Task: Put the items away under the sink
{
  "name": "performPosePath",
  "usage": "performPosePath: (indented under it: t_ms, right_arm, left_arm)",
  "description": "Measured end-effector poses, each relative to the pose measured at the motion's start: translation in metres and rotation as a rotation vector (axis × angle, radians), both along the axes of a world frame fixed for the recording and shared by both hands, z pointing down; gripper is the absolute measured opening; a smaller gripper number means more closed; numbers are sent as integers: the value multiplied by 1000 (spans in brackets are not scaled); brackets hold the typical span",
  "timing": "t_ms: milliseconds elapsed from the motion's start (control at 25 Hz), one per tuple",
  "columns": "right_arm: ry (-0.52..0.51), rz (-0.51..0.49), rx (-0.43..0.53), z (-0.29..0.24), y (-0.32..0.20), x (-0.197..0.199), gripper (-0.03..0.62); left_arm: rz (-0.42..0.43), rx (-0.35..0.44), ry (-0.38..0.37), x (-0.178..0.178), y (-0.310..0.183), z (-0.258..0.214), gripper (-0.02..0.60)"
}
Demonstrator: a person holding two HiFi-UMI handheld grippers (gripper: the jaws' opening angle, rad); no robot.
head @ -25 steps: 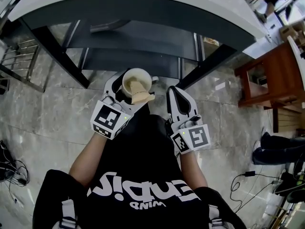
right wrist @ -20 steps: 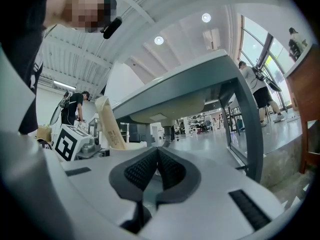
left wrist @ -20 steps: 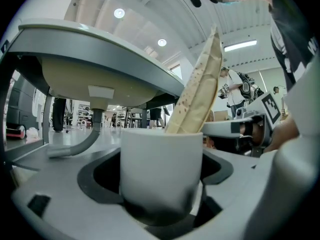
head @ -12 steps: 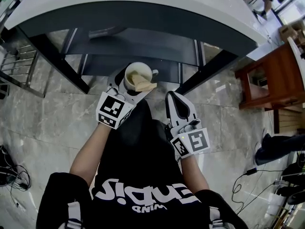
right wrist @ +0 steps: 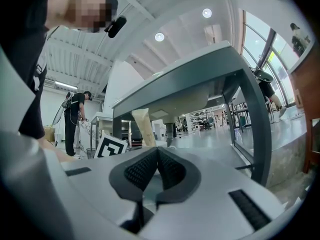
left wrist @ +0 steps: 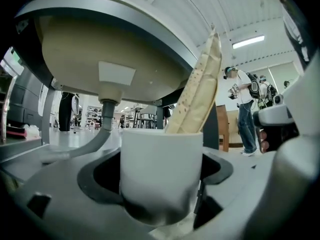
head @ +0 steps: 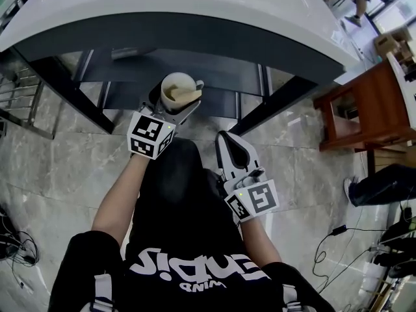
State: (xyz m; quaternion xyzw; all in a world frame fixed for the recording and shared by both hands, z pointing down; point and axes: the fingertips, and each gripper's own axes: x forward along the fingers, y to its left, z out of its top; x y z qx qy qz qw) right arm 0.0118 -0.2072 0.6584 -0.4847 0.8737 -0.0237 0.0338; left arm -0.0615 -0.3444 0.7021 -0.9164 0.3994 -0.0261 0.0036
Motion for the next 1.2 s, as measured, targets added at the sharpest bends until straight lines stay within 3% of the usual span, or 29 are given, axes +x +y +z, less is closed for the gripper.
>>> performPosePath:
  t_ms: [560,1200]
  right_arm:
    - [19,-5,-26,4,-6,7,18]
    - [24,-8,-39,9,-11,5,18]
  left_arm:
    - [-71,-16,-4,5,-53,8,466]
    - [-136,-37,61,8,-84,11,466]
